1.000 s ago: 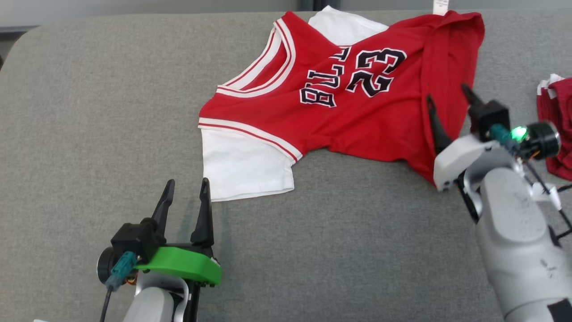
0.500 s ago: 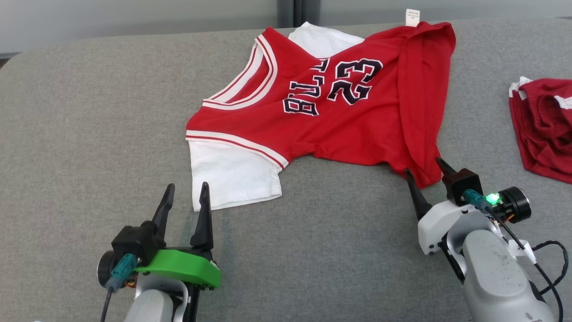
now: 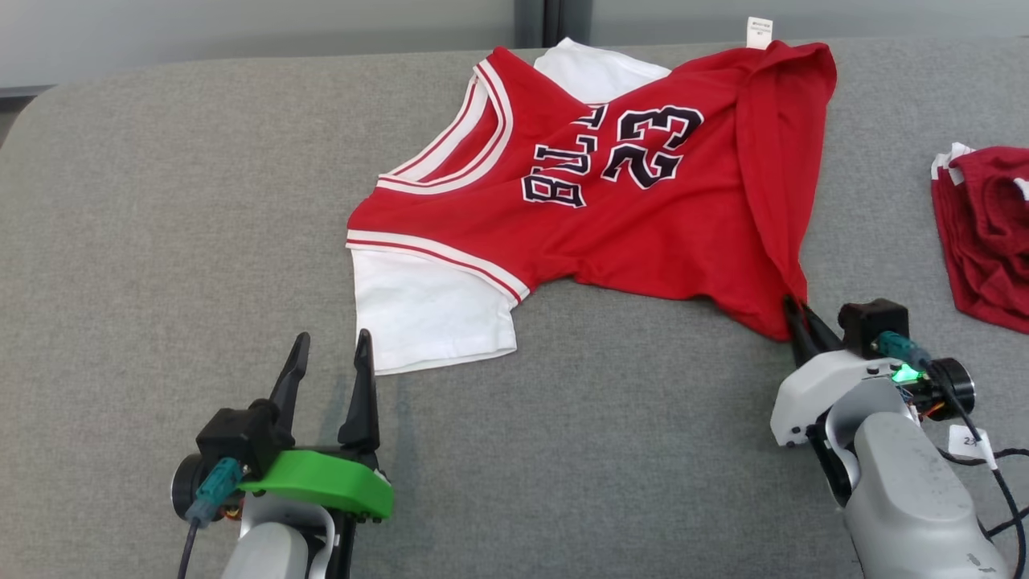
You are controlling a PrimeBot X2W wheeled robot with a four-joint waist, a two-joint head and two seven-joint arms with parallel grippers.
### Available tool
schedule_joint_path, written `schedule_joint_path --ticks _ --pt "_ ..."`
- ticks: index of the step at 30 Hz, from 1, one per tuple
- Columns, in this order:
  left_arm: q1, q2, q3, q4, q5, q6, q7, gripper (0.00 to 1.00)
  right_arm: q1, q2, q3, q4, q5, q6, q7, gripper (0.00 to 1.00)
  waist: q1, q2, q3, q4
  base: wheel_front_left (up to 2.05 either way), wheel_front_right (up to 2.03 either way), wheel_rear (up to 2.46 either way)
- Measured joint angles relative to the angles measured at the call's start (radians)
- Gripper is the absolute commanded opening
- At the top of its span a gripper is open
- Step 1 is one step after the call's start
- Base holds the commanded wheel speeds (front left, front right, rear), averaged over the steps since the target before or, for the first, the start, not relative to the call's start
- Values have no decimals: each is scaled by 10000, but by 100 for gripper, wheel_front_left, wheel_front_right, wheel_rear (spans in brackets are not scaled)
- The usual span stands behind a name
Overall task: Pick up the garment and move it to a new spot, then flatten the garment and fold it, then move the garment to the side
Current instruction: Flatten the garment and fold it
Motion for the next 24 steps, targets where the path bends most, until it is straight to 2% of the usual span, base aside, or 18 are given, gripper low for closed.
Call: schedule_joint_path --ticks 4,13,14,15,24 --pt "85 0 48 -21 0 6 -2 100 2 0 -740 -2 481 0 -109 0 0 0 -28 -106 0 0 0" --pt "107 0 -102 21 2 0 0 100 102 -42 -2357 15 629 0 -188 1 0 0 -117 -320 0 0 0" --pt "107 0 -128 33 2 0 0 100 116 -67 -2502 10 650 0 -190 33 0 0 -130 -333 0 0 0" --pt "107 0 -163 54 2 0 0 100 138 -117 -2631 -29 656 0 -192 100 0 0 -148 -347 0 0 0" --pt "267 0 -439 238 -94 0 0 100 585 -286 -3043 -570 627 0 -232 100 0 0 -489 -430 0 0 0"
